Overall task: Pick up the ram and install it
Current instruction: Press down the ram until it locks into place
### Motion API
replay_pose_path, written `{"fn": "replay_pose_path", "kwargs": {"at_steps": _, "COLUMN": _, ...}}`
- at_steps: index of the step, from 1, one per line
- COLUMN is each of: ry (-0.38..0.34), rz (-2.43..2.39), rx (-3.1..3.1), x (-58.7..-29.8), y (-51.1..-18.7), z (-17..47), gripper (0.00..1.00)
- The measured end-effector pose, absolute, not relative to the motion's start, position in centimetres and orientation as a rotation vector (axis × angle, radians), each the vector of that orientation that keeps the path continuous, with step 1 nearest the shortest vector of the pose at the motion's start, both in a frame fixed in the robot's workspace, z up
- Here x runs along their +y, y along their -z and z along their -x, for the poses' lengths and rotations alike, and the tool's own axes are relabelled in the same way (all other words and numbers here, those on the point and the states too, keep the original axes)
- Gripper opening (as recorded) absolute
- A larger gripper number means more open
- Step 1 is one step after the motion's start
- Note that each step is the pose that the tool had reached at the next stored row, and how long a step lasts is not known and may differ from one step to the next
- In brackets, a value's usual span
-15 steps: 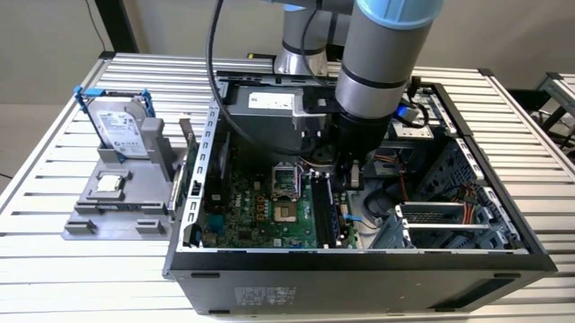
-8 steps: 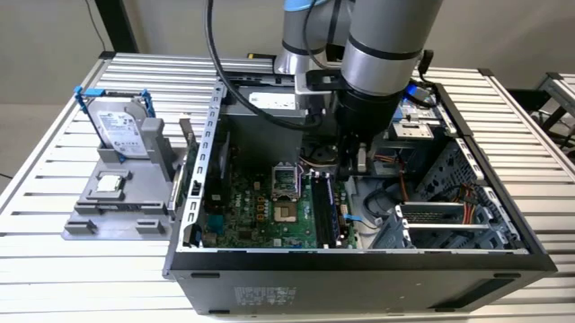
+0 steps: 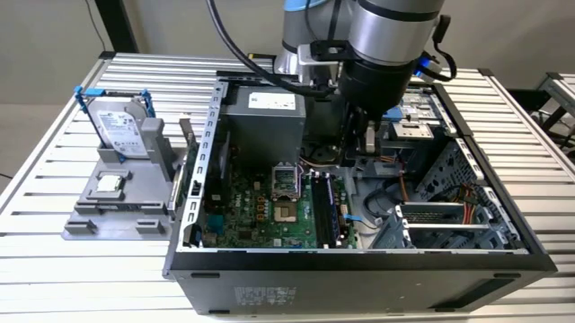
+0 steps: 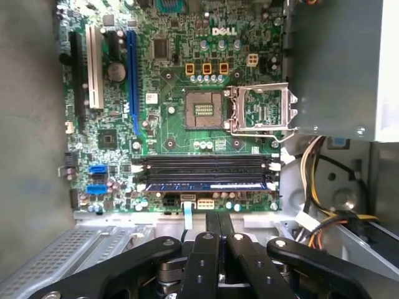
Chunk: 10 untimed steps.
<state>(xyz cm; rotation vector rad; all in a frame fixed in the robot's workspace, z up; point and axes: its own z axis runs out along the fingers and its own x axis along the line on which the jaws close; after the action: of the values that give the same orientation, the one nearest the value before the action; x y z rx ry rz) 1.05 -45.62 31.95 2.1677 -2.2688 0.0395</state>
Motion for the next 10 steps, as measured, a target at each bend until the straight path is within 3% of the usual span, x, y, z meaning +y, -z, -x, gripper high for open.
{"fn": "replay_pose_path", "kwargs": {"at_steps": 10, "ry": -0.039, "rz": -2.168, "rx": -2.269, "x": -45.62, "y": -32.38, "z": -1.05, "gripper": 0.00}}
